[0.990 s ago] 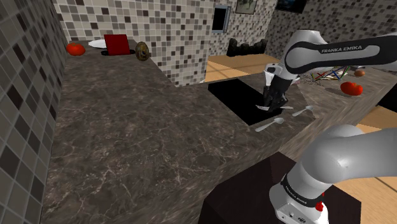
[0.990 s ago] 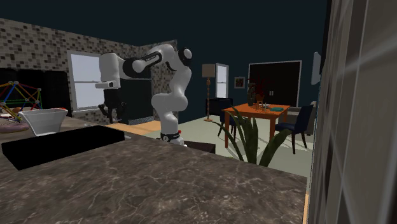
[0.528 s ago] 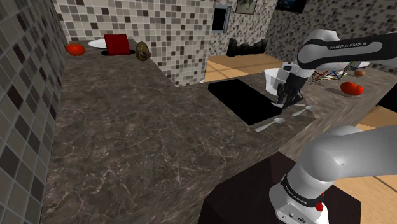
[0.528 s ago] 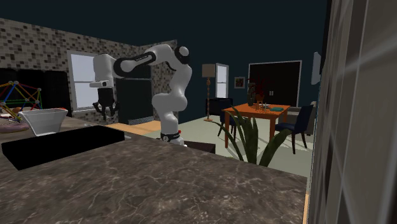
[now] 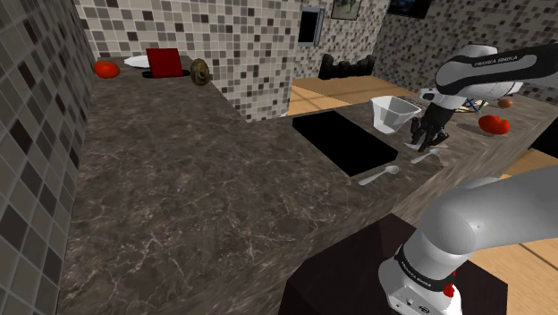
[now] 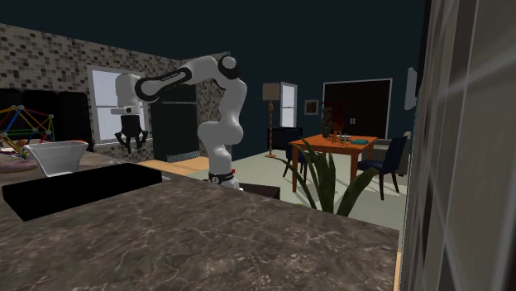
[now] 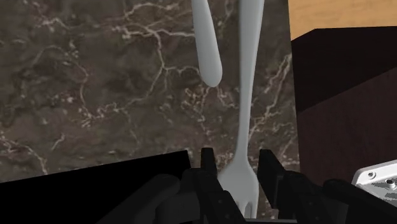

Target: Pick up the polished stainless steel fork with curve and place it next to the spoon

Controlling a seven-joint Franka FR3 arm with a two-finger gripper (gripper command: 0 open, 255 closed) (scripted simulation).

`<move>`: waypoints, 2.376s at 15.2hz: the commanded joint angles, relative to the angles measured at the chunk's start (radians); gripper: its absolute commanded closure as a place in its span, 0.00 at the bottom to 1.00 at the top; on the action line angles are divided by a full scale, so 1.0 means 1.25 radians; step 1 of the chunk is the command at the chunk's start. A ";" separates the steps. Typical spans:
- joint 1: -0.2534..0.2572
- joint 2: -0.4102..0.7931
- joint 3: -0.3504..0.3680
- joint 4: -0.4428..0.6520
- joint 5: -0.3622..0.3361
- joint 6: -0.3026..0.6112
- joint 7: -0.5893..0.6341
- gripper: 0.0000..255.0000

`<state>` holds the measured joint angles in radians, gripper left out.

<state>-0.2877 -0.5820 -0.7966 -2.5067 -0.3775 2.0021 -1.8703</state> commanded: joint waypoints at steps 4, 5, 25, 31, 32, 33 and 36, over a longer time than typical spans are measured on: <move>0.007 0.033 -0.040 -0.020 -0.007 0.055 -0.020 1.00; 0.009 0.039 -0.046 -0.026 -0.008 0.068 -0.022 1.00; 0.037 0.107 -0.108 -0.073 -0.004 0.182 -0.041 0.00; 0.010 0.039 -0.047 -0.014 -0.006 0.057 -0.027 0.00; 0.010 0.039 -0.047 -0.014 -0.006 0.057 -0.027 0.00; 0.010 0.039 -0.047 -0.014 -0.006 0.057 -0.027 0.00; 0.010 0.039 -0.047 -0.014 -0.006 0.057 -0.027 0.00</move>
<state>-0.2753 -0.5326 -0.8560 -2.5245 -0.3845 2.0745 -1.9041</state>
